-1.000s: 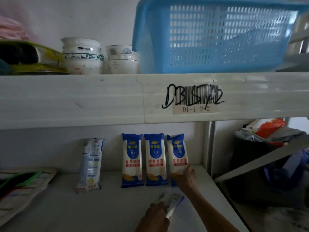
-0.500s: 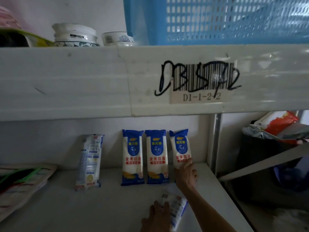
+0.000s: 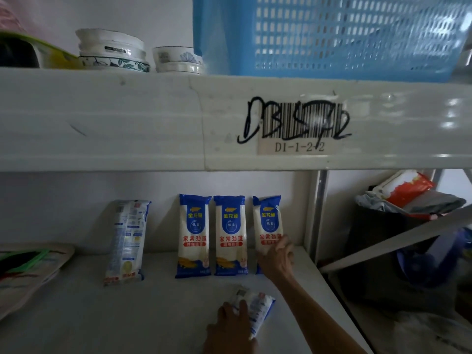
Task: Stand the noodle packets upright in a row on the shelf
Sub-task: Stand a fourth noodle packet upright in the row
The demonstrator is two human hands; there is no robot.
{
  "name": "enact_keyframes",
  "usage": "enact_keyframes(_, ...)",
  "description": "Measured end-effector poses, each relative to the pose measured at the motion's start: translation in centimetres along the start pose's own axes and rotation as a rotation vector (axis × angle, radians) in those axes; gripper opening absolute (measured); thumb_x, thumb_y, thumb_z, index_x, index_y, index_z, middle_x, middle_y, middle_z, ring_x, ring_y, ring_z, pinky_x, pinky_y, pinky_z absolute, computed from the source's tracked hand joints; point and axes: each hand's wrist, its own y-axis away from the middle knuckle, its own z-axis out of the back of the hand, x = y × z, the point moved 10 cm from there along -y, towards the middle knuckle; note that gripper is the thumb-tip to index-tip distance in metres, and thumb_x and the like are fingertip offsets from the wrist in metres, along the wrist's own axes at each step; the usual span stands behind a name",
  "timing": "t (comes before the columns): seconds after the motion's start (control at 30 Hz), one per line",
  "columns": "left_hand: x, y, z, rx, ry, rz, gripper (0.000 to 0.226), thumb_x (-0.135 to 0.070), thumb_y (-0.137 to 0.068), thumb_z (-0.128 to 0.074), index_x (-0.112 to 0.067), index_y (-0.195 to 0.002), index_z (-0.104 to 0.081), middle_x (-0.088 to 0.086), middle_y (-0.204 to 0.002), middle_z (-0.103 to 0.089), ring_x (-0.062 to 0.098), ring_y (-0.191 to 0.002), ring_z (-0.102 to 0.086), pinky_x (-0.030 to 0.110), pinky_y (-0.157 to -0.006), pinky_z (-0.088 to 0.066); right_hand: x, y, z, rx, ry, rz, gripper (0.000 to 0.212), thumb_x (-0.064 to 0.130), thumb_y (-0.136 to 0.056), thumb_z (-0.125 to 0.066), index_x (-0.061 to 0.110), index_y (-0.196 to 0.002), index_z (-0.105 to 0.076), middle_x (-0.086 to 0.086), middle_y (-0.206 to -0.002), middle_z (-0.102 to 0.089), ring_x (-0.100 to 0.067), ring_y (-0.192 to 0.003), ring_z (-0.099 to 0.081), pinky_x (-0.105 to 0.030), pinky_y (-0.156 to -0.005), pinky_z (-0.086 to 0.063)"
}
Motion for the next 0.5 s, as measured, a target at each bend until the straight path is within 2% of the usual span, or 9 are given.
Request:
enact_keyframes(0.07, -0.3, 0.1, 1.0, -0.132, 0.026, -0.039, 0.069, -0.035, -0.097, -0.047, -0.019, -0.157, -0.019, 0.012, -0.157, -0.030, 0.030, -0.140, -0.040, 0.039, -0.109, -0.040, 0.2, 1.0, 0.9, 0.015, 0.075, 0.027, 0.093, 0.036, -0.072, -0.080, 0.020, -0.142, -0.021, -0.012, -0.132, -0.034, -0.033, -0.120, -0.044, -0.055, -0.101, -0.045)
enact_keyframes(0.17, 1.6, -0.4, 3.5, -0.118, 0.263, -0.015, 0.044, -0.032, -0.102, -0.044, -0.016, -0.143, -0.048, 0.010, -0.140, -0.056, 0.026, -0.125, -0.056, 0.031, -0.100, -0.045, 0.2, 2.3, 2.4, 0.023, 0.195, 0.079, 0.087, 0.049, -0.077, -0.073, 0.021, -0.143, -0.024, -0.011, -0.135, -0.035, -0.030, -0.122, -0.045, -0.049, -0.100, -0.044)
enact_keyframes(0.23, 2.8, -0.1, 5.5, -0.116, 0.399, -0.058, 0.036, -0.031, -0.102, -0.048, -0.016, -0.132, -0.059, 0.004, -0.132, -0.064, 0.017, -0.116, -0.061, 0.020, -0.094, -0.045, 0.1, 2.9, 2.4, 0.107, 0.204, 0.093, 0.077, 0.049, -0.082, -0.068, 0.019, -0.142, -0.030, -0.012, -0.135, -0.043, -0.027, -0.118, -0.052, -0.043, -0.096, -0.049)
enact_keyframes(0.3, 2.8, 1.3, 6.4, -0.107, 0.373, -0.143, 0.033, -0.026, -0.103, -0.045, -0.011, -0.125, -0.063, 0.007, -0.127, -0.066, 0.018, -0.111, -0.063, 0.023, -0.091, -0.049, -0.3, 4.5, 1.5, 0.254, 0.268, 0.100, 0.056, 0.039, -0.088, -0.065, 0.013, -0.132, -0.044, -0.011, -0.126, -0.056, -0.022, -0.107, -0.060, -0.031, -0.085, -0.054)
enact_keyframes(0.37, 2.2, 3.4, 5.2, -0.072, 0.216, -0.172, 0.037, -0.030, -0.099, -0.049, -0.007, -0.127, -0.060, 0.010, -0.127, -0.065, 0.025, -0.115, -0.063, 0.027, -0.090, -0.049, -0.9, 7.3, -0.3, 0.406, 0.437, 0.104, 0.032, 0.037, -0.090, -0.062, 0.014, -0.111, -0.057, -0.003, -0.104, -0.063, -0.017, -0.093, -0.065, -0.020, -0.069, -0.051)
enact_keyframes(0.4, 1.9, 4.3, 4.7, -0.139, 0.151, -0.170, 0.044, -0.041, -0.093, -0.053, -0.011, -0.123, -0.062, 0.007, -0.121, -0.067, 0.022, -0.109, -0.066, 0.023, -0.081, -0.048, -1.2, 8.8, -1.1, 0.466, 0.477, 0.094, 0.021, 0.037, -0.091, -0.061, 0.017, -0.096, -0.057, 0.001, -0.092, -0.061, -0.012, -0.084, -0.064, -0.016, -0.062, -0.047)
enact_keyframes(0.43, 1.5, 4.6, 3.9, -0.159, 0.114, -0.192, 0.053, -0.057, -0.083, -0.051, -0.015, -0.111, -0.067, 0.002, -0.106, -0.071, 0.016, -0.092, -0.072, 0.019, -0.068, -0.045, -1.3, 10.0, -1.8, 0.493, 0.525, 0.100, 0.020, 0.037, -0.093, -0.059, 0.020, -0.085, -0.054, 0.004, -0.083, -0.059, -0.010, -0.078, -0.063, -0.014, -0.057, -0.043)
enact_keyframes(0.47, 1.8, 4.4, 1.8, -0.055, 0.046, -0.157, 0.069, -0.075, -0.073, -0.038, -0.018, -0.093, -0.071, -0.002, -0.087, -0.071, 0.011, -0.069, -0.072, 0.015, -0.055, -0.038, -1.1, 10.7, -2.4, 0.489, 0.569, 0.133, 0.023, 0.037, -0.095, -0.056, 0.021, -0.080, -0.052, 0.006, -0.079, -0.057, -0.010, -0.078, -0.064, -0.013, -0.055, -0.040)
enact_keyframes(0.5, 2.2, 3.2, 0.3, -0.130, -0.014, -0.161, 0.082, -0.082, -0.074, -0.020, -0.018, -0.078, -0.072, -0.002, -0.074, -0.069, 0.010, -0.054, -0.067, 0.015, -0.046, -0.036, -1.2, 11.1, -2.7, 0.481, 0.598, 0.143, 0.023, 0.036, -0.097, -0.055, 0.020, -0.080, -0.052, 0.006, -0.080, -0.057, -0.011, -0.081, -0.065, -0.013, -0.055, -0.041)
